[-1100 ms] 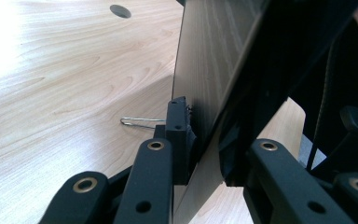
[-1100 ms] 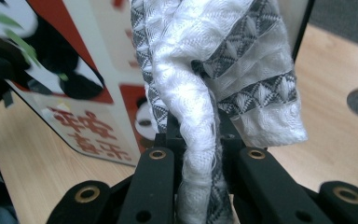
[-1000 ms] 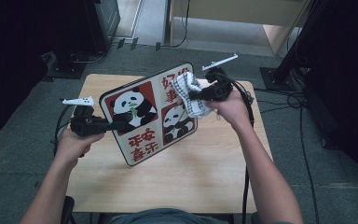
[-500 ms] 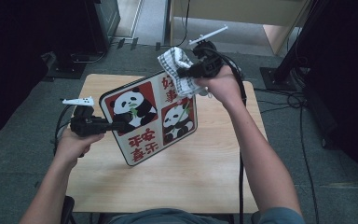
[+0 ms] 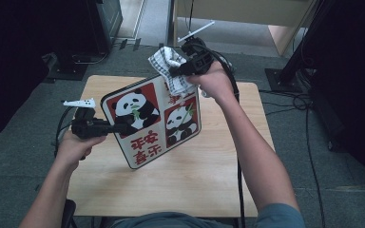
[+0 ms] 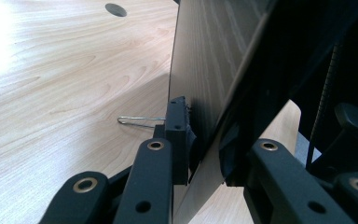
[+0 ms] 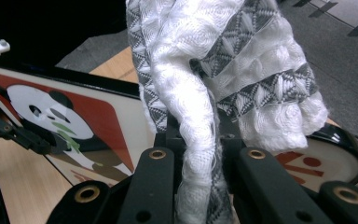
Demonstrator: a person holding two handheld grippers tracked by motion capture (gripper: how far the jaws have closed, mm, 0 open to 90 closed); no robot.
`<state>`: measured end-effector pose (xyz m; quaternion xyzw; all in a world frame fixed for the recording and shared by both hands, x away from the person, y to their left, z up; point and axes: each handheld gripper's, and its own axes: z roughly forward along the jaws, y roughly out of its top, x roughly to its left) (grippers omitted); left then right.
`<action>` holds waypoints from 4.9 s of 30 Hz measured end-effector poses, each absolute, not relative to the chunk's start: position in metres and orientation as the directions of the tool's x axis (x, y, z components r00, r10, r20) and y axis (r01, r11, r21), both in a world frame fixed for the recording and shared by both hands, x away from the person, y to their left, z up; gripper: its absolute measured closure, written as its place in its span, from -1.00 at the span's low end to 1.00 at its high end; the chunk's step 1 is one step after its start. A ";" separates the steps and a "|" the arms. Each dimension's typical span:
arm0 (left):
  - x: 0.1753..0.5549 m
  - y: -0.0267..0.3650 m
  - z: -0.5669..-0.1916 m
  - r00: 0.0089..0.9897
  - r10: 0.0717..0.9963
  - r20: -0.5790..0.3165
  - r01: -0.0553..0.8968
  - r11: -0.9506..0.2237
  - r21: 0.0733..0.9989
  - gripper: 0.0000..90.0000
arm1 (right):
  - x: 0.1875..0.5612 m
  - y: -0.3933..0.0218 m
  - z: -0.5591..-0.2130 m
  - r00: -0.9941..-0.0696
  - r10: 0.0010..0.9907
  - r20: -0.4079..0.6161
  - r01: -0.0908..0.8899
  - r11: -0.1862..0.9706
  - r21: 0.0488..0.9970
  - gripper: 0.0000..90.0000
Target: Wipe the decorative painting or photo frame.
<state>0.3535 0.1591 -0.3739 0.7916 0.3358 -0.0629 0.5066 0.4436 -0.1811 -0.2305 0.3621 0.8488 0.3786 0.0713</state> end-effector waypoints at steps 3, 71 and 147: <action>0.354 0.159 -0.374 0.767 0.466 -0.441 0.595 -0.261 0.760 0.72 | 0.443 -0.183 -0.232 -0.728 0.667 0.156 0.559 0.447 0.698 0.83; 0.355 0.161 -0.375 0.763 0.461 -0.453 0.603 -0.255 0.756 0.71 | 0.421 -0.202 -0.324 -0.708 0.663 0.243 0.611 0.402 0.681 0.82; 0.354 0.158 -0.374 0.772 0.458 -0.441 0.591 -0.263 0.762 0.71 | 0.397 -0.224 -0.443 -0.650 0.685 0.331 0.704 0.377 0.602 0.82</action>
